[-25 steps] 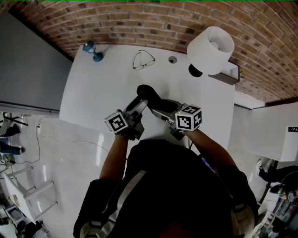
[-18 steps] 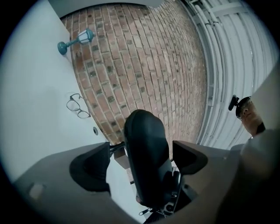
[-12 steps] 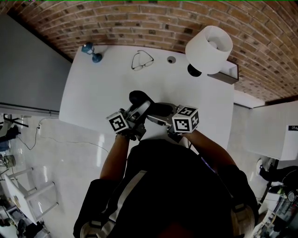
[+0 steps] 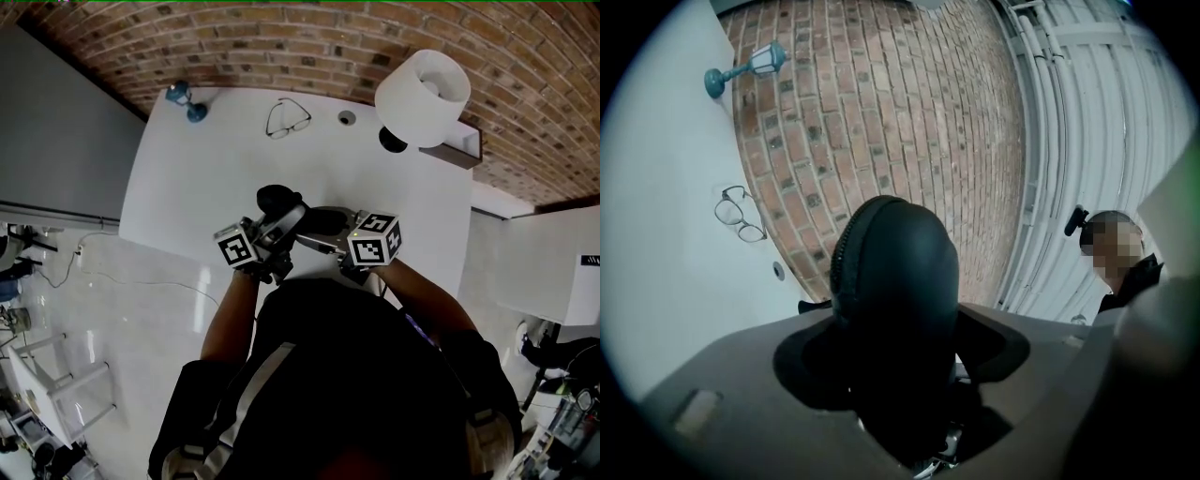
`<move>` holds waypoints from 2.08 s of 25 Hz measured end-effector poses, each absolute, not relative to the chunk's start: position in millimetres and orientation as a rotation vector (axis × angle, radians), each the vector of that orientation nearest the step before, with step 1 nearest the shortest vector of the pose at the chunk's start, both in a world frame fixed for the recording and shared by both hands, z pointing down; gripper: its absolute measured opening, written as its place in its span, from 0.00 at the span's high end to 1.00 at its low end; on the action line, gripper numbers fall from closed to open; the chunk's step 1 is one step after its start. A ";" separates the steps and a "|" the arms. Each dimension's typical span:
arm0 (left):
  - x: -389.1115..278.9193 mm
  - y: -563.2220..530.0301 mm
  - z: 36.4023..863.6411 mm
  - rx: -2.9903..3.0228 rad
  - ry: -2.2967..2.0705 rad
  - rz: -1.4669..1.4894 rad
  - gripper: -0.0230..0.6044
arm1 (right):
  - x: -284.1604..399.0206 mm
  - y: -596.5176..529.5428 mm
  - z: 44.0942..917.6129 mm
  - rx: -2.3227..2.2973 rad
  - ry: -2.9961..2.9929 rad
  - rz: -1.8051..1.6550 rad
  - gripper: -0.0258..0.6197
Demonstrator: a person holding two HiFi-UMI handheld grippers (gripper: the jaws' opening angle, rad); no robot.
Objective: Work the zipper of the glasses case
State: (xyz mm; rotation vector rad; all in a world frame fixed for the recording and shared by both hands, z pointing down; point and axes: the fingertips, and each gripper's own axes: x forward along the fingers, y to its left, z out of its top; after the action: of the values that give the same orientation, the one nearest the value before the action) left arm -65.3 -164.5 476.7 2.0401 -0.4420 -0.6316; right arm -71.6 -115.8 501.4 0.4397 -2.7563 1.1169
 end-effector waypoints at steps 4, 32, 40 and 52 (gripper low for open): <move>-69.1 -159.3 461.4 2.065 -0.407 -0.681 0.47 | -70.4 -108.7 496.5 0.342 -2.783 1.189 0.55; -135.6 -209.1 466.4 1.810 -0.807 -0.900 0.52 | -39.5 -120.1 520.2 0.620 -2.690 0.592 0.60; -135.6 -222.4 452.3 1.740 -0.914 -0.974 0.52 | -51.1 -117.1 524.4 0.641 -2.663 0.524 0.75; -124.5 -215.7 450.5 1.724 -0.981 -0.953 0.52 | -64.4 -127.8 535.3 0.700 -2.610 0.361 0.78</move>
State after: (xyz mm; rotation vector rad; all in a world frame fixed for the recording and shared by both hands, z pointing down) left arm -124.5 -215.7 450.5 1.7240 -0.9814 -0.9525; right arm -64.4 -127.8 535.3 0.7004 -2.6098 0.3606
